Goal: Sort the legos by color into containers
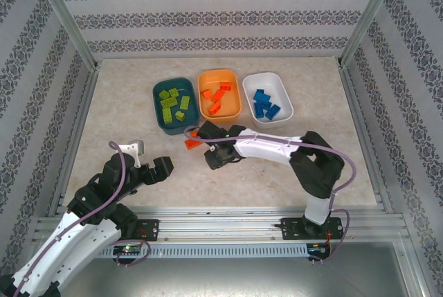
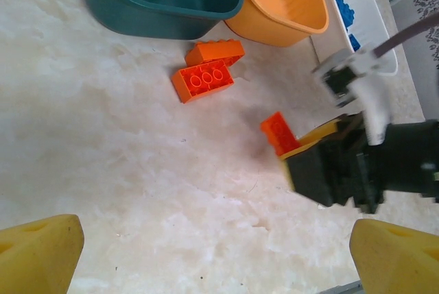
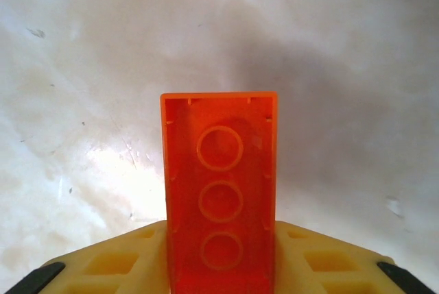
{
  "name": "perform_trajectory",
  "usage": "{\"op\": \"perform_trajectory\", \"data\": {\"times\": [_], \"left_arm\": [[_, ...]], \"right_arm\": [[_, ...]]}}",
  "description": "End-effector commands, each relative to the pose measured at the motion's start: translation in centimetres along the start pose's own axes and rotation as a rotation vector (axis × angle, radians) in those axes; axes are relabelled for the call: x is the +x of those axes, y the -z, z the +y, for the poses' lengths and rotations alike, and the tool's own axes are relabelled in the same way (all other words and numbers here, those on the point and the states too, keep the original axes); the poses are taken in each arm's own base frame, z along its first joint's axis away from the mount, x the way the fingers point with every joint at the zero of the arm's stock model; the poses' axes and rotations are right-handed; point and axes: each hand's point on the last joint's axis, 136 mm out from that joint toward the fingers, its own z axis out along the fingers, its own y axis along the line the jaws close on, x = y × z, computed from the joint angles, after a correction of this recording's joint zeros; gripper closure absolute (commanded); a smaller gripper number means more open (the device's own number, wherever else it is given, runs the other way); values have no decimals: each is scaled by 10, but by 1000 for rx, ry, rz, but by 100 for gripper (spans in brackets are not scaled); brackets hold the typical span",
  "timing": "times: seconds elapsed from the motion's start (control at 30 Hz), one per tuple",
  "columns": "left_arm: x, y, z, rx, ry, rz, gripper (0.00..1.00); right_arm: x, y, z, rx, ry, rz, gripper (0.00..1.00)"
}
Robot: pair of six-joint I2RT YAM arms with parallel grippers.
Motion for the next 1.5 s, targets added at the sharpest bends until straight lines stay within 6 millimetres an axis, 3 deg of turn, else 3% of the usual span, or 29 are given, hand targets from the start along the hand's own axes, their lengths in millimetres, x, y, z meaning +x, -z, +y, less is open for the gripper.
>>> {"op": "perform_trajectory", "data": {"times": [0.0, 0.27, 0.5, 0.73, 0.9, 1.2, 1.47], "left_arm": [[2, -3, 3, -10, -16, 11, 0], [9, -14, -1, 18, 3, 39, 0], [23, -32, 0, 30, 16, 101, 0], [33, -48, -8, 51, 32, 177, 0], [39, -55, -11, 75, 50, 209, 0], [42, -56, -5, 64, 56, 210, 0], [42, -58, -6, 59, 45, 219, 0]], "right_arm": [[-9, 32, -9, -46, -61, -69, 61], [-45, 97, -56, -139, -207, -229, 62], [-110, 117, -91, -252, -327, -330, 63], [-174, 89, -117, -347, -448, -328, 63], [-199, 64, -131, -354, -500, -308, 64], [-193, 22, -137, -335, -535, -228, 63], [-189, 15, -142, -323, -543, -216, 62]]}}
